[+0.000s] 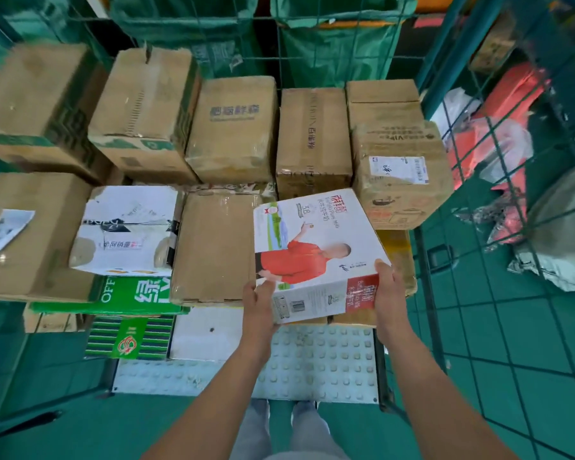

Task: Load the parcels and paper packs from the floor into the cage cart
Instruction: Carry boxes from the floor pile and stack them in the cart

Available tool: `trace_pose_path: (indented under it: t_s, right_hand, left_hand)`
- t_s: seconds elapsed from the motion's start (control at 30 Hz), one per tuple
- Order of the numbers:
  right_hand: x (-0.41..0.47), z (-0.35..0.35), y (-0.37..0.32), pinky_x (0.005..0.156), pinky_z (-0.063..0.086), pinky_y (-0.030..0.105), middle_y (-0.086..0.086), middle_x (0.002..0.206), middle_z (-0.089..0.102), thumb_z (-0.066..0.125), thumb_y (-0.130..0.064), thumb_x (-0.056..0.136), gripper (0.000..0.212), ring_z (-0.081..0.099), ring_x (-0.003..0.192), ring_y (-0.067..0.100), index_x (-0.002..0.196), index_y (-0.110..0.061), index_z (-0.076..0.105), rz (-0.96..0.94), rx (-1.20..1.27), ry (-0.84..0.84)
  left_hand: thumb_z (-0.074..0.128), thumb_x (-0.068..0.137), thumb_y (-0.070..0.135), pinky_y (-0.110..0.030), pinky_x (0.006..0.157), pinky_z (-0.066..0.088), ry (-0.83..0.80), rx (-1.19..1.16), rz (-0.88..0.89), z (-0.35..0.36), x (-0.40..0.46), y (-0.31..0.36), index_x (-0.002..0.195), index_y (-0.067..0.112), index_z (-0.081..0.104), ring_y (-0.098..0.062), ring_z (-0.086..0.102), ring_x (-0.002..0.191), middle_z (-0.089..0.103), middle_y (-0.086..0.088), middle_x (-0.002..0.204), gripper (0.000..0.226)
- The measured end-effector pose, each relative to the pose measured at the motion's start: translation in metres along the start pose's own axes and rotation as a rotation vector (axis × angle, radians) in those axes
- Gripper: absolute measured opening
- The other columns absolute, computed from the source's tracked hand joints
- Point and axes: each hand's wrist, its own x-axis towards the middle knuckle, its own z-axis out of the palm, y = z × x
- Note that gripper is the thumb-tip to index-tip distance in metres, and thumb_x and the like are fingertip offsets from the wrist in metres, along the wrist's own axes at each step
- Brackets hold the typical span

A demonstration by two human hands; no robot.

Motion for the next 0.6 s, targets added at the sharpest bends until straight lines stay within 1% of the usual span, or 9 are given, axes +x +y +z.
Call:
trace_pose_path:
  t_s: [0.07,0.1,0.17,0.2,0.27,0.3,0.4,0.5,0.6]
  right_hand:
    - [0.007,-0.001,0.015,0.092,0.055,0.054,0.004,0.127,0.066,0.047,-0.07,0.086,0.047,0.068,0.105,0.026,0.119,-0.039,0.058,0.015,-0.055,-0.007]
    - [0.012,-0.001,0.023,0.095,0.054,0.057,0.002,0.135,0.063,0.044,-0.075,0.085,0.049,0.066,0.109,0.027,0.119,-0.043,0.058,0.017,-0.103,-0.015]
    - [0.009,0.003,0.027,0.096,0.053,0.058,0.003,0.129,0.066,0.046,-0.076,0.085,0.052,0.067,0.108,0.028,0.125,-0.045,0.056,0.04,-0.084,-0.016]
    - [0.007,0.006,0.028,0.095,0.054,0.055,0.006,0.121,0.068,0.048,-0.071,0.089,0.055,0.068,0.104,0.027,0.133,-0.039,0.053,0.045,-0.054,-0.016]
    - [0.002,0.012,0.025,0.091,0.055,0.049,0.007,0.115,0.069,0.049,-0.061,0.095,0.054,0.069,0.098,0.023,0.142,-0.034,0.044,0.042,-0.003,-0.026]
    - [0.003,0.014,0.026,0.096,0.054,0.052,0.006,0.117,0.068,0.049,-0.063,0.094,0.058,0.068,0.102,0.023,0.145,-0.037,0.041,0.057,0.014,-0.029]
    - [0.013,0.02,0.027,0.106,0.043,0.065,0.002,0.121,0.069,0.051,-0.079,0.078,0.079,0.064,0.115,0.029,0.148,-0.044,0.035,0.123,0.025,-0.037]
    - [0.023,0.025,0.031,0.11,0.038,0.067,0.002,0.128,0.067,0.053,-0.089,0.07,0.093,0.06,0.123,0.03,0.15,-0.046,0.031,0.186,-0.004,-0.036]
    - [0.032,0.027,0.04,0.114,0.034,0.066,0.001,0.143,0.058,0.05,-0.104,0.056,0.105,0.051,0.135,0.033,0.147,-0.058,0.026,0.219,-0.038,-0.046]
  left_hand:
    - [0.057,0.098,0.045,-0.054,0.088,0.057,0.025,-0.024,-0.002,-0.001,0.008,0.002,0.134,0.041,0.041,-0.025,0.067,0.098,0.063,-0.015,0.107,0.039]
    - [0.058,0.092,0.053,-0.059,0.092,0.056,0.034,-0.015,-0.015,-0.002,0.015,0.002,0.134,0.043,0.043,-0.03,0.069,0.102,0.065,-0.018,0.111,0.046]
    - [0.058,0.081,0.061,-0.06,0.092,0.055,0.045,0.019,-0.017,-0.007,0.028,0.001,0.139,0.042,0.047,-0.033,0.069,0.105,0.067,-0.015,0.113,0.062]
    - [0.058,0.081,0.062,-0.056,0.089,0.056,0.044,0.021,-0.006,-0.008,0.033,0.001,0.14,0.038,0.048,-0.032,0.07,0.103,0.066,-0.012,0.111,0.065]
    - [0.055,0.083,0.065,-0.049,0.085,0.056,0.046,0.022,0.021,-0.01,0.039,0.006,0.135,0.039,0.052,-0.028,0.069,0.1,0.065,-0.007,0.109,0.058]
    - [0.053,0.084,0.07,-0.047,0.088,0.056,0.038,0.027,0.029,-0.01,0.042,0.008,0.13,0.042,0.054,-0.026,0.068,0.101,0.065,-0.006,0.111,0.054]
    - [0.047,0.082,0.084,-0.05,0.096,0.055,0.018,0.059,0.032,-0.01,0.05,0.011,0.123,0.048,0.056,-0.025,0.068,0.108,0.067,-0.006,0.12,0.055]
    - [0.044,0.078,0.089,-0.052,0.098,0.054,0.03,0.117,0.036,-0.012,0.063,0.016,0.127,0.044,0.055,-0.024,0.067,0.112,0.067,-0.005,0.126,0.067]
    - [0.042,0.073,0.088,-0.054,0.096,0.057,0.066,0.228,0.044,-0.014,0.08,0.015,0.135,0.035,0.056,-0.027,0.066,0.114,0.057,-0.01,0.137,0.083]
